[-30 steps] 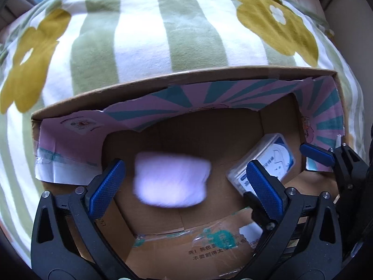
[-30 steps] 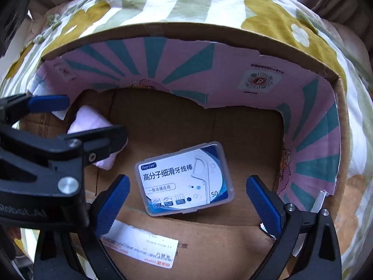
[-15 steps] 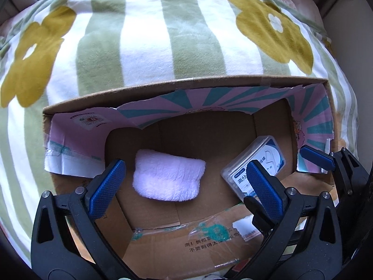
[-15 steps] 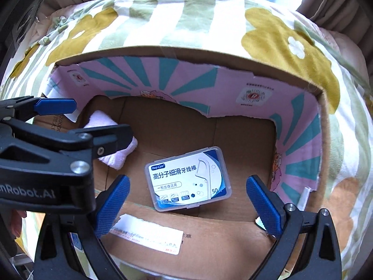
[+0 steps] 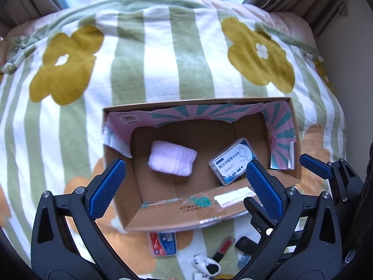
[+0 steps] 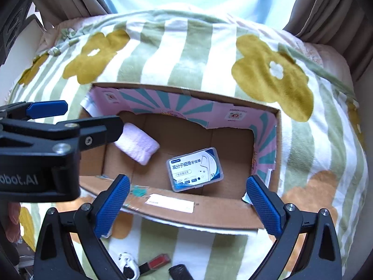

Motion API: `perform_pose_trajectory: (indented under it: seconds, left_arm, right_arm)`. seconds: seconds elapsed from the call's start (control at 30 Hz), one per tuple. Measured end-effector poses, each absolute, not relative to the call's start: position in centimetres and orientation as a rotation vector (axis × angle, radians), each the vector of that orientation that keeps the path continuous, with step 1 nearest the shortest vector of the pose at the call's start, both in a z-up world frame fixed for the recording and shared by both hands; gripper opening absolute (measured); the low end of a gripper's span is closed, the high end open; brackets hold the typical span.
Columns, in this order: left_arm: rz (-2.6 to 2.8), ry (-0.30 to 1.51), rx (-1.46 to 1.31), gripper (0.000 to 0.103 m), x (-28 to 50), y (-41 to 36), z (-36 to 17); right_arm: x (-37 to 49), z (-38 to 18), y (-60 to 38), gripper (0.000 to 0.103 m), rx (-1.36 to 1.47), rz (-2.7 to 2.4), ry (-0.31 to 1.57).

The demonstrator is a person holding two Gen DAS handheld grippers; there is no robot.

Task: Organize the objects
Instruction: 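Open both tools to drop the towel roll and floss-pick box into the box, then move both tools back toward the remaining items beside the box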

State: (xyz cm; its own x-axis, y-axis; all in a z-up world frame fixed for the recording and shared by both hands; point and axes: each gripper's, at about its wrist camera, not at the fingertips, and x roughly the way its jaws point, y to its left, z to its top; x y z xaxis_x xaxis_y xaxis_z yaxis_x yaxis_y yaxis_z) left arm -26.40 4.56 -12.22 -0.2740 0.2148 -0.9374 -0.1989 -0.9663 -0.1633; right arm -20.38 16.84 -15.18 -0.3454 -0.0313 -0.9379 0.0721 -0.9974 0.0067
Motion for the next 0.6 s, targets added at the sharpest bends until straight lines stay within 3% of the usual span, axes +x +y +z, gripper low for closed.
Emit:
perform_pose_trajectory:
  seconds: [0.3,0.6]
  left_arm:
    - [2.495,-0.072,-1.602,0.103,-19.0,-0.1,-4.3]
    - [2.552,-0.108,-1.601,0.103,-11.1,-3.5,-1.6]
  right_arm:
    - [-16.1,-8.3,16.0,0.100,1.693,-2.606,-0.026]
    - [-9.4,-3.7,16.2,0.100,1.586,-2.696,-0.062]
